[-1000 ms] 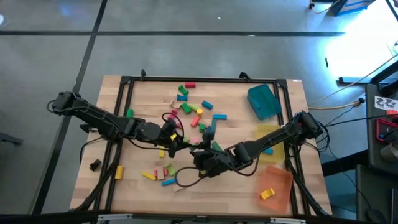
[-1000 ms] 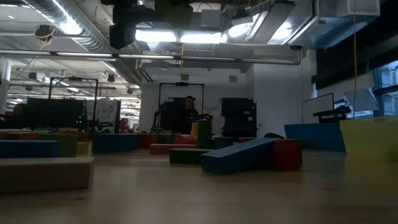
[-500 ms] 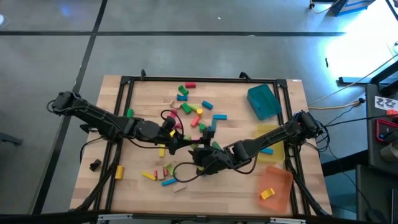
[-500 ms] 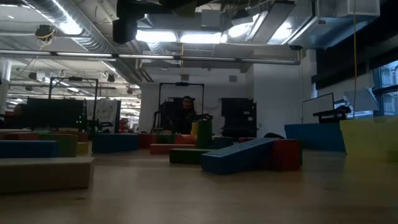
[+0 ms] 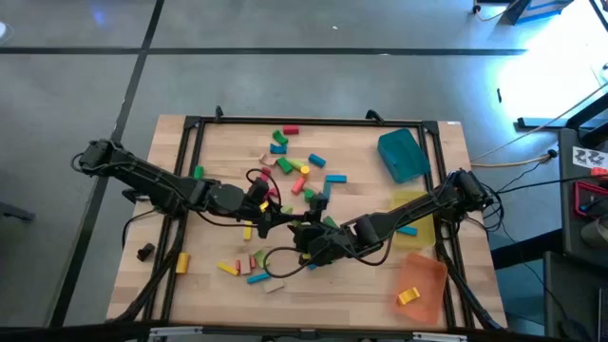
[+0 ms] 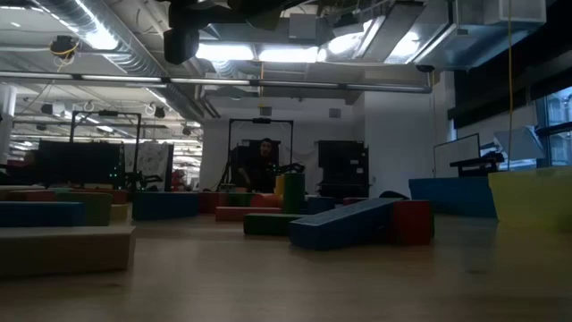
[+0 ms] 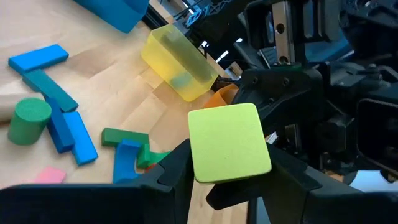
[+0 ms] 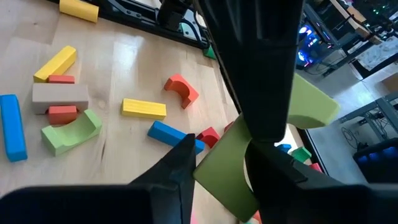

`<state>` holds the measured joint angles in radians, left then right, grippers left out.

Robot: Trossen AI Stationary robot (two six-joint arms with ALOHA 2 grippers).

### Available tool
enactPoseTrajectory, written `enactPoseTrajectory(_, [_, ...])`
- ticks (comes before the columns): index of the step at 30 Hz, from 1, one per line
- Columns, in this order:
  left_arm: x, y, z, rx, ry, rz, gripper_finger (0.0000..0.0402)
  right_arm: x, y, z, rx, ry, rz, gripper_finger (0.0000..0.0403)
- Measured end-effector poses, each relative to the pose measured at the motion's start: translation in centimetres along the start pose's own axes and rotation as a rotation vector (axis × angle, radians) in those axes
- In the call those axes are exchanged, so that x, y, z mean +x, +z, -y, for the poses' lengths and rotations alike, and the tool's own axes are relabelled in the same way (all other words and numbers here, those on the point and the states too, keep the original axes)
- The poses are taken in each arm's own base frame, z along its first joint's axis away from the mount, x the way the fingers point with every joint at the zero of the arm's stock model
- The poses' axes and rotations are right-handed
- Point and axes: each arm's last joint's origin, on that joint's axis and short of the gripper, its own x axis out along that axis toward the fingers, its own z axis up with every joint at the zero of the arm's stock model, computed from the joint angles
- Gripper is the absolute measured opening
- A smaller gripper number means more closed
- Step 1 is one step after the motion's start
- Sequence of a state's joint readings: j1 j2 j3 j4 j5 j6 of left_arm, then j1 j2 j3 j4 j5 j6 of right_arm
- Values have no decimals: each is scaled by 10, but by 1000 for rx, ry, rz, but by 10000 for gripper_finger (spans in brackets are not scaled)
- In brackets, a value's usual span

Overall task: Sort blocks by size
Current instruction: Put the light green arch block into the orange bin

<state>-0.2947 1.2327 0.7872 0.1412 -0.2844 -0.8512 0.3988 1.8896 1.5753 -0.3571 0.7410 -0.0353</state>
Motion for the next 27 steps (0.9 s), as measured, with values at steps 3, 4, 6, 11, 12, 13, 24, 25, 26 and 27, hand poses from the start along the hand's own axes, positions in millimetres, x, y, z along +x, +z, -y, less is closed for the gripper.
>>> enactPoseTrajectory(3, [0, 0, 0, 46, 1, -5, 140, 0, 0, 0, 0, 10, -1, 119])
enactPoseTrajectory(4, [0, 0, 0, 56, 1, -6, 140, 0, 0, 0, 3, 10, -2, 120])
enactPoseTrajectory(6, [0, 0, 0, 79, 1, -7, 140, 0, 0, 0, 3, 12, -3, 126])
enactPoseTrajectory(11, [0, 0, -1, 109, 1, -11, 151, 0, 0, -1, 10, 33, -3, 122])
enactPoseTrajectory(12, [0, -1, -1, 111, 2, -15, 159, 0, 0, -1, 14, 49, -3, 119])
enactPoseTrajectory(13, [1, -1, -1, 116, 3, -19, 167, 0, 0, -2, 17, 66, -3, 118])
enactPoseTrajectory(24, [-15, 17, -4, 213, -38, -22, 217, -1, -9, -3, 46, 114, -79, 118])
enactPoseTrajectory(25, [-20, 19, -5, 217, -37, -31, 217, -1, -11, -4, 48, 126, -102, 118])
enactPoseTrajectory(26, [-25, 21, -6, 218, -38, -42, 216, -1, -14, -4, 53, 146, -126, 118])
enactPoseTrajectory(27, [-30, 22, -7, 219, -34, -56, 215, -2, -17, -5, 63, 171, -157, 119])
